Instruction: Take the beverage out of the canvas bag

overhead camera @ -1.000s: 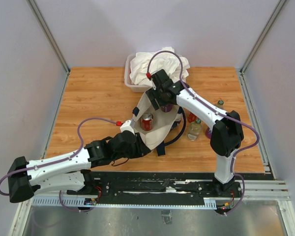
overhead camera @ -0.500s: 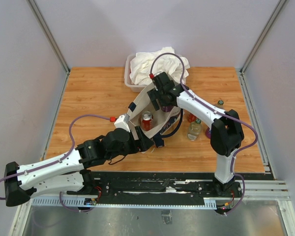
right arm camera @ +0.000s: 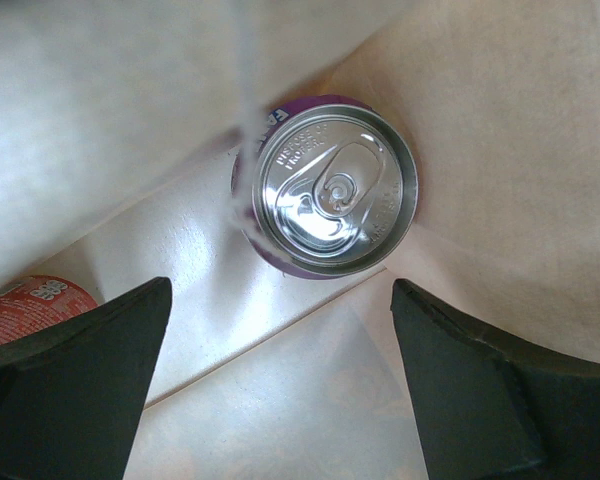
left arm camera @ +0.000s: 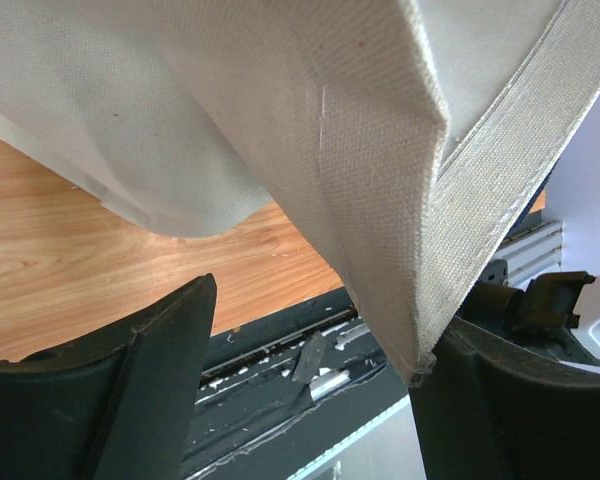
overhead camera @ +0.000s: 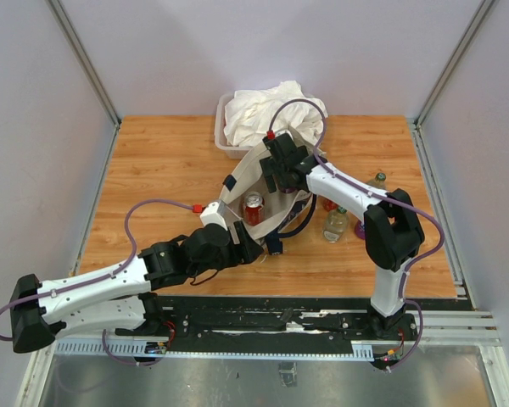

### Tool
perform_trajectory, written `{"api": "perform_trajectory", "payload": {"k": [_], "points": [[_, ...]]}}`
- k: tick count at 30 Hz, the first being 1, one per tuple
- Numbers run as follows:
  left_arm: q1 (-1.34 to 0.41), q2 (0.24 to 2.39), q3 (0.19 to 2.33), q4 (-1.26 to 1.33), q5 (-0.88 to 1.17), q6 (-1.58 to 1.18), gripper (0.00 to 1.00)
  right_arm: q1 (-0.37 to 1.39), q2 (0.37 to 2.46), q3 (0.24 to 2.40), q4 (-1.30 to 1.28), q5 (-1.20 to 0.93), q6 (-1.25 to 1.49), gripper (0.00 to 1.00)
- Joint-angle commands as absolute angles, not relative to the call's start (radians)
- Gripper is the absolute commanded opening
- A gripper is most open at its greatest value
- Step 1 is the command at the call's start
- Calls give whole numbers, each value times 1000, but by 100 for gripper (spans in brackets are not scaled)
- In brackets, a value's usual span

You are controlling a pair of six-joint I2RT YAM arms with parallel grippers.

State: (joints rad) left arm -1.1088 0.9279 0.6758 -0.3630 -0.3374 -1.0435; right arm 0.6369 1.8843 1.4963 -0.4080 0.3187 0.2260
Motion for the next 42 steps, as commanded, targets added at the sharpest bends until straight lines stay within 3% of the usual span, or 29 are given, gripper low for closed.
{"api": "perform_trajectory", "payload": {"k": [1, 9, 16, 28, 29, 33, 35, 38, 42], "points": [[-1112, 871, 663, -303, -410, -1029, 79, 609, 1862, 1478, -382, 365, 269, 92], [-1111, 644, 657, -308, -556, -1025, 99, 609, 1851, 1460, -385, 367, 262, 92], [-1112, 678, 712, -454, -635, -1086, 100, 609, 1824, 1427, -377, 372, 249, 92], [-1111, 792, 737, -372, -641, -1056, 98, 609, 1805, 1402, -366, 378, 245, 92], [-1111, 797, 735, -364, -647, -1053, 93, 609, 1802, 1397, -362, 379, 245, 92], [-1112, 814, 708, -342, -648, -1049, 38, 610, 1792, 1381, -348, 383, 250, 92], [-1112, 820, 691, -335, -626, -1053, 19, 609, 1790, 1379, -340, 387, 251, 92], [-1111, 827, 663, -330, -593, -1057, 9, 609, 1792, 1380, -327, 393, 257, 92], [-1112, 843, 634, -313, -560, -1042, 7, 607, 1803, 1399, -317, 411, 277, 92]]}}
